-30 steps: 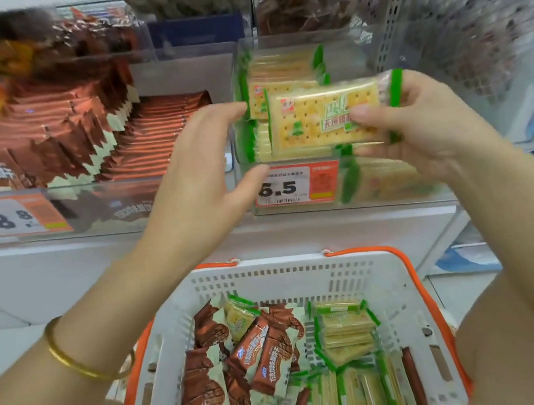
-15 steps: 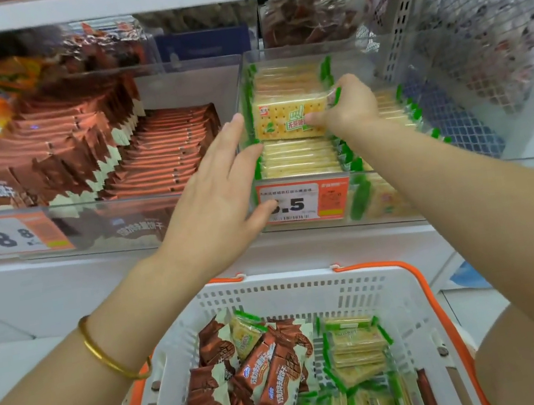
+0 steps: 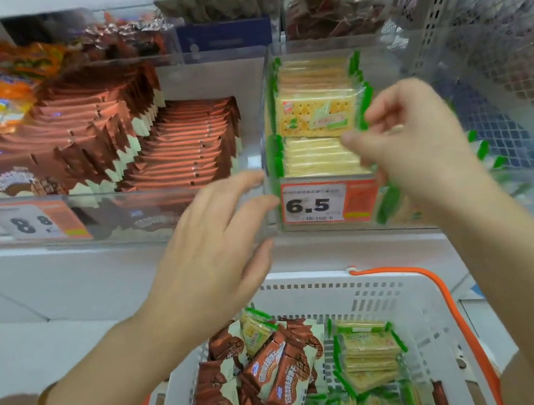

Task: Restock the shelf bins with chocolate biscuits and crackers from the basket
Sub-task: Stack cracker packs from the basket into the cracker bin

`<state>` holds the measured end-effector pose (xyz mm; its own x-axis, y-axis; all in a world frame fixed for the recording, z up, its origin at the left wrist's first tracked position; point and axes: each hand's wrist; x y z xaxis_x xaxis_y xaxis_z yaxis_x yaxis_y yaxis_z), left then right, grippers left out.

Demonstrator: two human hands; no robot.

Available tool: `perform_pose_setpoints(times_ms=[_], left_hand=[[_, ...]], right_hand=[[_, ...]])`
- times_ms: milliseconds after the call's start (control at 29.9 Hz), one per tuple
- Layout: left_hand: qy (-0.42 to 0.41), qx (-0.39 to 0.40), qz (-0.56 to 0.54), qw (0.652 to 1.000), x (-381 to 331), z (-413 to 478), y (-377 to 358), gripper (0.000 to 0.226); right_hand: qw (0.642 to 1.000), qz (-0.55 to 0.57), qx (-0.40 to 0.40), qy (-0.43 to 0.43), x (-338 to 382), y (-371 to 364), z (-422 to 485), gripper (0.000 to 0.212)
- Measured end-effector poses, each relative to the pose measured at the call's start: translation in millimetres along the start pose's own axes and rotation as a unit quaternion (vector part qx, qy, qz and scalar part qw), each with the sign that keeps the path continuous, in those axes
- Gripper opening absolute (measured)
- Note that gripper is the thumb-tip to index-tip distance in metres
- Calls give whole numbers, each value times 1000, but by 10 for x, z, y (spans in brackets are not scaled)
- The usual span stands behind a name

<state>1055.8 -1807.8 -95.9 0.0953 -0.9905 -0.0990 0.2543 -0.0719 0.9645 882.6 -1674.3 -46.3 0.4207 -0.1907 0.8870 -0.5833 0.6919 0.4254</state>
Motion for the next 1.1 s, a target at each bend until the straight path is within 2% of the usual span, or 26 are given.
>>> perform_pose_setpoints(times_ms=[67, 134, 167, 234, 334, 501, 568, 702, 869, 1003, 1103], left_hand=[[-2, 84, 27, 996, 150, -226, -72, 31], [22, 186, 42, 981, 318, -419, -163, 32], [37, 228, 46, 972, 383, -487, -213, 33], [69, 274, 45, 958, 448, -568, -297, 31], [98, 335, 45, 936, 548, -593, -407, 37], [108, 324, 33, 939, 678, -516, -456, 36], [118, 326, 39, 937, 722, -502, -462, 37], [121, 344, 25, 931, 723, -427, -477, 39], [128, 359, 11, 924, 696, -409, -529, 40], [132, 395, -13, 909, 659, -415, -563, 39], [127, 397, -48, 908, 558, -395, -589, 40]], right_hand=[[987, 33, 158, -26, -75, -308, -309, 21], [944, -23, 313, -107, -345, -764, -430, 13], [919, -59, 361, -146, -549, -1018, -427, 11], [882, -125, 404, -207, -1027, -1526, -357, 14], [852, -199, 425, -233, -1696, -2126, -253, 35], [841, -266, 400, -250, -2326, -2741, -287, 21], [838, -306, 374, -255, -2429, -2859, -323, 31], [805, -385, 368, -260, -2507, -2934, -409, 39], [836, -388, 338, -190, -2457, -2655, -403, 14], [865, -349, 323, -160, -2258, -2108, -369, 16], [887, -265, 346, -150, -1946, -1654, -363, 25]])
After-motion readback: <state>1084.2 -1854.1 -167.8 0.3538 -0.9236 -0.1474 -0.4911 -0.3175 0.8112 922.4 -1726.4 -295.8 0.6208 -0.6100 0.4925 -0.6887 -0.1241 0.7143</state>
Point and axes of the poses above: each hand's wrist, its own z-axis towards the middle knuckle, its own y-axis out of the back of the hand, x = y × z, and after that the axes turned 14 degrees about x, right-handed
